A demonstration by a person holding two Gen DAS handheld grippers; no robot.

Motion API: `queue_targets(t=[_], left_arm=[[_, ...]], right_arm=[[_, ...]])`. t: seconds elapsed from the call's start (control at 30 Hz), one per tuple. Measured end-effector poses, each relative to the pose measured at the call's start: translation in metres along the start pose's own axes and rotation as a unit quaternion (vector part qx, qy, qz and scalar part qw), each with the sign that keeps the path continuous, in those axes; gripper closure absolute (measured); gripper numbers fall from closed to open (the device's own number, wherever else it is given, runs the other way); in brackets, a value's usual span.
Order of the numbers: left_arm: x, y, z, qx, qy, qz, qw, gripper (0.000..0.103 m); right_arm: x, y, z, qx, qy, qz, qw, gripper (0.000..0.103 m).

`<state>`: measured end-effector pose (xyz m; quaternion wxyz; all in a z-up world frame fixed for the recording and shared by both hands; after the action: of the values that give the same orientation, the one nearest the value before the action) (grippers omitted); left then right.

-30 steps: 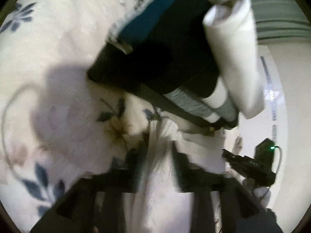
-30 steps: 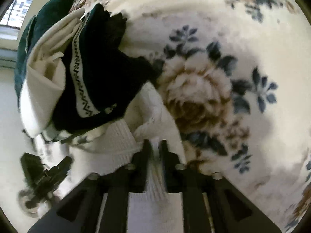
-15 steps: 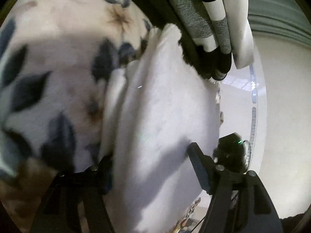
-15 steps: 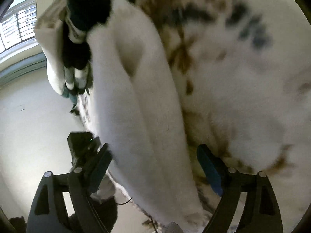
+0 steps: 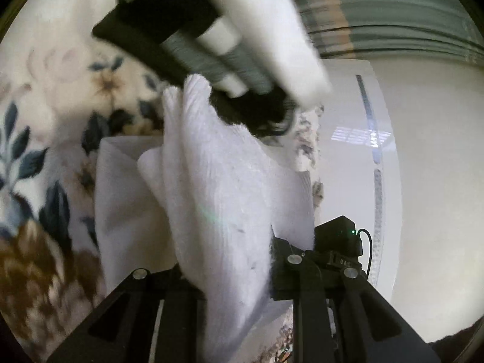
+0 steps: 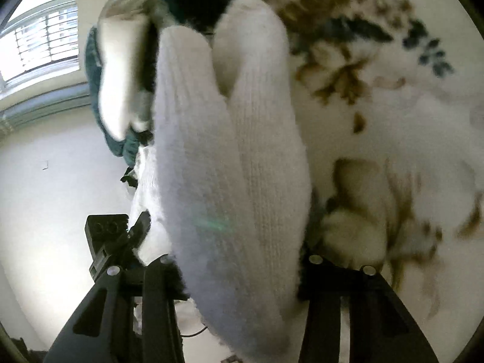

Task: Fold small clothes
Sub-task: 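Lift the white sweater hem with both grippers and fold it over the body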

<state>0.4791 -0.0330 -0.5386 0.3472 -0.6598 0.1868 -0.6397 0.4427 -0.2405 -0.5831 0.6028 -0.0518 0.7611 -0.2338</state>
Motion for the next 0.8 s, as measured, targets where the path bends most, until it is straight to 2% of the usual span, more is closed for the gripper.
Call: queue_targets(t=[0.13, 0.23, 0.37, 0.5, 0.57, 0.7, 0.8], left_arm=[[0.035, -0.049, 0.000, 0.014, 0.010, -0.005, 0.9998, 0.086], [0.072, -0.089, 0.015, 0.035, 0.032, -0.006, 0.9989, 0.086], [0.126, -0.133, 0.068, 0.069, 0.057, -0.014, 0.9959, 0.085], [0.151, -0.140, 0.140, 0.100, 0.065, 0.000, 0.9929, 0.084], [0.144, -0.136, 0.179, 0.112, 0.064, 0.012, 0.9916, 0.084], [0.110, -0.103, 0.246, 0.106, 0.042, 0.041, 0.9926, 0.083], [0.074, -0.074, 0.267, 0.088, 0.040, 0.082, 0.9919, 0.081]], right_arm=[[-0.060, -0.024, -0.016, 0.000, -0.029, 0.005, 1.000, 0.057], [-0.109, -0.038, -0.015, 0.004, -0.058, 0.010, 0.998, 0.057], [-0.188, -0.054, 0.020, 0.018, -0.107, 0.020, 0.994, 0.057], [-0.236, -0.047, 0.081, 0.036, -0.140, 0.022, 0.989, 0.057], [-0.251, -0.022, 0.120, 0.041, -0.144, 0.021, 0.988, 0.057], [-0.247, 0.026, 0.180, 0.039, -0.128, 0.018, 0.991, 0.057], [-0.230, 0.058, 0.212, 0.035, -0.119, 0.002, 0.992, 0.057]])
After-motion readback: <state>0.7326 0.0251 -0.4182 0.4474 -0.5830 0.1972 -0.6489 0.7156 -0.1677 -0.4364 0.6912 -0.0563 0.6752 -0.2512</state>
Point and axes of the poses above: each gripper's, at about its wrist camera, not at the fingertips, and y roughly the way its jaws point, x to its right, z to its top, the point moved 10 cm from there along y, roughly the way its jaws point, and after that the axes turned 14 degrees about z, right-handed, at the moved point
